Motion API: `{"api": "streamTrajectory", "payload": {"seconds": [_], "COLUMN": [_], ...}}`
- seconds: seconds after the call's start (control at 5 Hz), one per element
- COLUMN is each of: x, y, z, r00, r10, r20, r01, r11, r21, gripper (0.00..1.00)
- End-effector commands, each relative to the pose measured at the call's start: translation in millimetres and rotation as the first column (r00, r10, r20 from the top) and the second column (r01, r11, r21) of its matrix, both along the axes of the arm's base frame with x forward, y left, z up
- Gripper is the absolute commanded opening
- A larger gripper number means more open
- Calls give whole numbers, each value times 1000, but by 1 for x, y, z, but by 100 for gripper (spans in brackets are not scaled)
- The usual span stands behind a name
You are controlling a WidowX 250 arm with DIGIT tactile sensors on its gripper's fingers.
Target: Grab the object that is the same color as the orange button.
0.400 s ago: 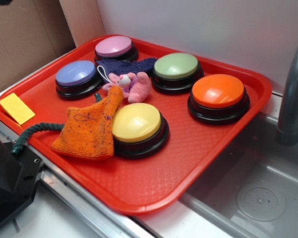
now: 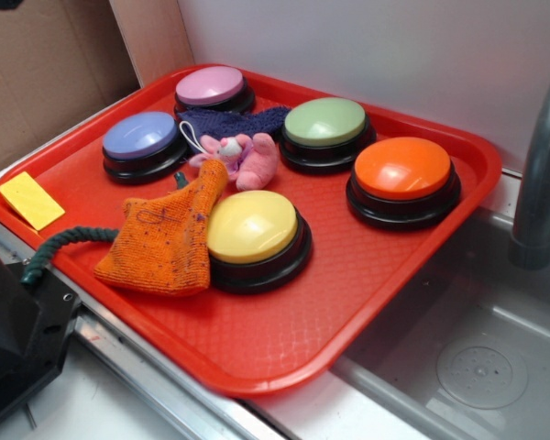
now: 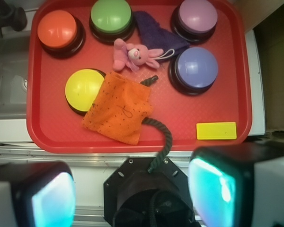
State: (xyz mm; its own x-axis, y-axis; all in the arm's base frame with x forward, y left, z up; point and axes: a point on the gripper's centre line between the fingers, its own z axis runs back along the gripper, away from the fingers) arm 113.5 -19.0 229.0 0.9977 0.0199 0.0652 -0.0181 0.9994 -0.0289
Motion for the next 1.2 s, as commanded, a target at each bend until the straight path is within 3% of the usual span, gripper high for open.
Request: {"api": "streamTrajectory", "payload": {"seconds": [0.0,0.2,0.8,1.0], "x": [16,26,43,44], "y": [-23,-39,-62,-76], "z": [-18,-41,-115,-140], "r00": [996,986,986,990], "r10": [64,143,150,137], "r20": [57,83,72,42], "r01": [-64,-148,-151,-138], "r11": [998,988,989,990], "r21": [10,50,0,27], "gripper": [100,100,100,100]}}
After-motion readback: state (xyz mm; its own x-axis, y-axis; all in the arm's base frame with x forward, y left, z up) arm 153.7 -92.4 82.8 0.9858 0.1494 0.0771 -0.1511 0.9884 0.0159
